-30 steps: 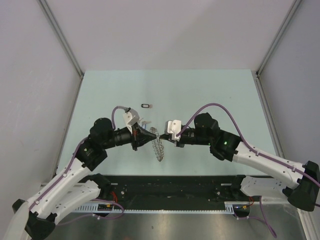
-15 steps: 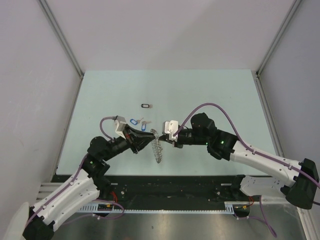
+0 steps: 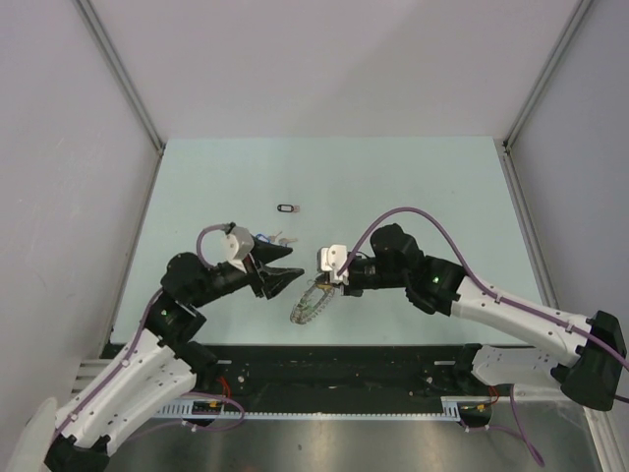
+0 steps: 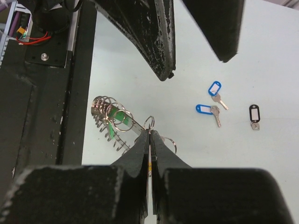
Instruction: Put the keys on the keyring
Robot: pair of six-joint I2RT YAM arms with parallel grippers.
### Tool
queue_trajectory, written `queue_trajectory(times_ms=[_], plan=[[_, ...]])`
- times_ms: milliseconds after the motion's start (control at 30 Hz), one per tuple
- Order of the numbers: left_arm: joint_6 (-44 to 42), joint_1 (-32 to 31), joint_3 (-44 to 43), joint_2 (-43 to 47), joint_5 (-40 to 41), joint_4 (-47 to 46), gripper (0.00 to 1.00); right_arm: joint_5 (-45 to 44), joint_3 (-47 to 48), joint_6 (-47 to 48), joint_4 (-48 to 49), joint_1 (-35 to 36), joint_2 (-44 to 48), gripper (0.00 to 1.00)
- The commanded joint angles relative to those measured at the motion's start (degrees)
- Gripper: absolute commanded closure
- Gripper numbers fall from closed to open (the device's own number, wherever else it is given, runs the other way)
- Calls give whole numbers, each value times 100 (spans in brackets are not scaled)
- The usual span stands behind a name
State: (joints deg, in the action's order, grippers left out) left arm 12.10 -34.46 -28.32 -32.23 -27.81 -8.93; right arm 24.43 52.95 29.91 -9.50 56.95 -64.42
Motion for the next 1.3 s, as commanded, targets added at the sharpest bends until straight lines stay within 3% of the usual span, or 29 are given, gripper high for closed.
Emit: queue_trajectory(times_ms=[0,200,333,600,1100,1200,1267], plan=[[-2189,79,-1052,-607,-1137,1892,39,106,374,260,-61,44,-9,100],[-3914,80,-1835,-1442,-2139,3335,41,212,453,322,-236,36,0,100],[-4470,80,-2142,-1908,-2500,3792,49,247,453,340,-281,53,-9,100],[-4480,27,-2337,-2507,-2852,3838,66,265,453,340,-298,62,-44,100],[-4198,-114,-2249,-2841,-2870,3644,69,291,453,314,-272,88,-35,100],[-4163,-114,-2240,-2885,-2861,3600,75,282,462,305,-272,97,-35,100],[-4128,-114,-2240,-2894,-2852,3591,85,273,453,296,-281,97,-26,100]])
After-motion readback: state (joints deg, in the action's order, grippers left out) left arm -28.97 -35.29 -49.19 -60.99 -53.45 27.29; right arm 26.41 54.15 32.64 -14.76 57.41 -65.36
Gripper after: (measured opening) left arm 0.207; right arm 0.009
